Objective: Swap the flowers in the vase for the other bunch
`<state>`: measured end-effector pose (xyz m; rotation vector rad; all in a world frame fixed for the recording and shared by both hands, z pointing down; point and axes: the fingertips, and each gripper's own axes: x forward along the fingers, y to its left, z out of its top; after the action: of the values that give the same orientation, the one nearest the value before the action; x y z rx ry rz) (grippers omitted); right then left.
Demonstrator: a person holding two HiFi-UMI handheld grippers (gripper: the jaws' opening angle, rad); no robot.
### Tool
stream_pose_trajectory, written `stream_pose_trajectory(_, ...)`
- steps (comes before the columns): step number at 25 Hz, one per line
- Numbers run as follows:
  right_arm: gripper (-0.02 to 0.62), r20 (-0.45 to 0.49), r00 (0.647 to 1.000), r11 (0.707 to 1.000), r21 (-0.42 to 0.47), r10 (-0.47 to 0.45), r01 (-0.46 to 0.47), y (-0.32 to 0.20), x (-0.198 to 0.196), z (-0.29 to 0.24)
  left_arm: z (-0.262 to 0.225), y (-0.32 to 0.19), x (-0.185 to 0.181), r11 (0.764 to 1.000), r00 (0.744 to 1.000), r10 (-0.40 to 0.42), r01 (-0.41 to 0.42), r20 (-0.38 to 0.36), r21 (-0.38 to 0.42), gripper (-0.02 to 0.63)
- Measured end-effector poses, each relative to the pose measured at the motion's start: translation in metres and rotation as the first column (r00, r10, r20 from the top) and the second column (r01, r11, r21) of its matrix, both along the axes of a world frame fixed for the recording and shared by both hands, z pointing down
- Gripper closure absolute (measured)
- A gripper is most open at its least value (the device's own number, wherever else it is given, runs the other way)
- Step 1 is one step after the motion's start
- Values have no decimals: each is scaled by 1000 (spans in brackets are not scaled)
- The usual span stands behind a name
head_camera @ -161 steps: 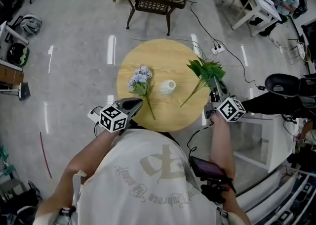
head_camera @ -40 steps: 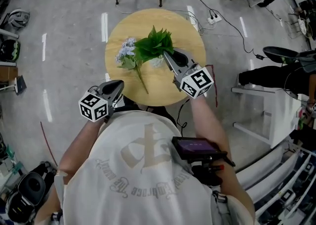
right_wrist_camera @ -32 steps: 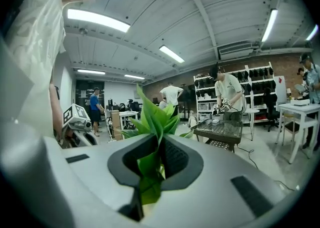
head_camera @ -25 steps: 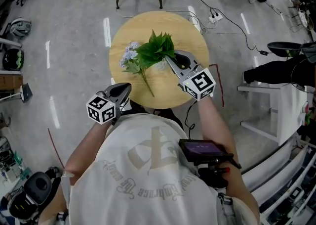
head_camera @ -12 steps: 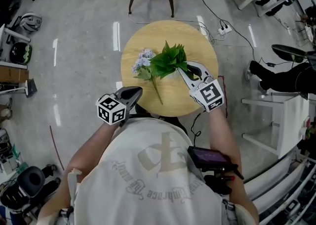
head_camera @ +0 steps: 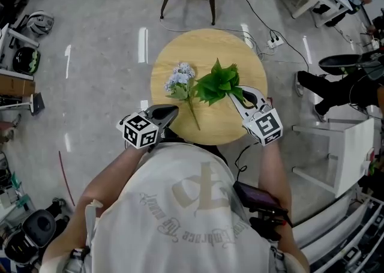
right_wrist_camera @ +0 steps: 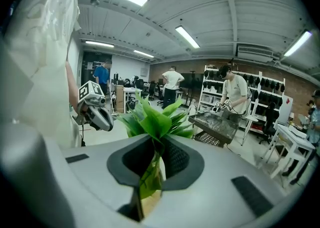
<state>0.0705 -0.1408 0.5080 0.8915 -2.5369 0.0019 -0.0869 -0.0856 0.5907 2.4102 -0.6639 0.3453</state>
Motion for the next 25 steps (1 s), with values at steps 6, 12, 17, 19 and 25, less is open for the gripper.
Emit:
stream_pose_trajectory(6,572,-54,999,1000,11,-10,11,1,-3,9,-1,-6,6,1000,1000,24,-24,-7,10,597)
stream_pose_trajectory(12,572,-37,999,1000,-5,7,-7,-2,-4,7,-2,-11,3,999,999,33,-32,-7,10,597)
stream_pose_trajectory(17,572,-35,999,1000,-11,20,-20,-3,-5,7,-2,-13,2,999,999,43,-43,-12,8,597)
stream_pose_trajectory(19,572,-38,999,1000,-11,11,-11,-2,-8,8,-2,-14,3,999,999,49,-49,-14,10,597)
stream_pose_trajectory(25,571,-66,998,1000,-1,8,-8,-2,-7,6,-4,-17,7,998,998,61,-61,-16,7,597)
